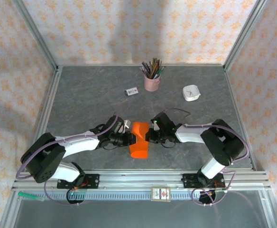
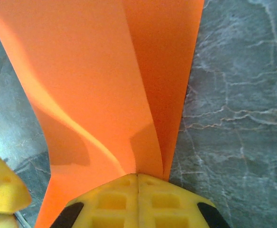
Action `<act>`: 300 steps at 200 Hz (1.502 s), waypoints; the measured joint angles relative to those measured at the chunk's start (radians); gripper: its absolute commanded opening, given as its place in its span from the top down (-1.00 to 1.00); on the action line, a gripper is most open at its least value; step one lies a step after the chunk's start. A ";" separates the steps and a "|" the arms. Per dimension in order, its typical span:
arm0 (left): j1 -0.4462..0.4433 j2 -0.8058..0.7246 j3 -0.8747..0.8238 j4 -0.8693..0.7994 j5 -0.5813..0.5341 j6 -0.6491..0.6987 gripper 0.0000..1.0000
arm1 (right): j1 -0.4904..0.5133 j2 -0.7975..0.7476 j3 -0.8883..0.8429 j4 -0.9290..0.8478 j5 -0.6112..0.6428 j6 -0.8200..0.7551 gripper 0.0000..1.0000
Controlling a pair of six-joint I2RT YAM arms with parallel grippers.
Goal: Fold a paper plane with a square sheet of paper (pick it up from the middle)
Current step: First fold a square sheet of paper at the bottom-center of the table.
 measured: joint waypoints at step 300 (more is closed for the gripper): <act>-0.053 -0.109 -0.124 0.075 0.020 -0.064 0.44 | 0.005 0.010 0.018 -0.012 0.012 0.000 1.00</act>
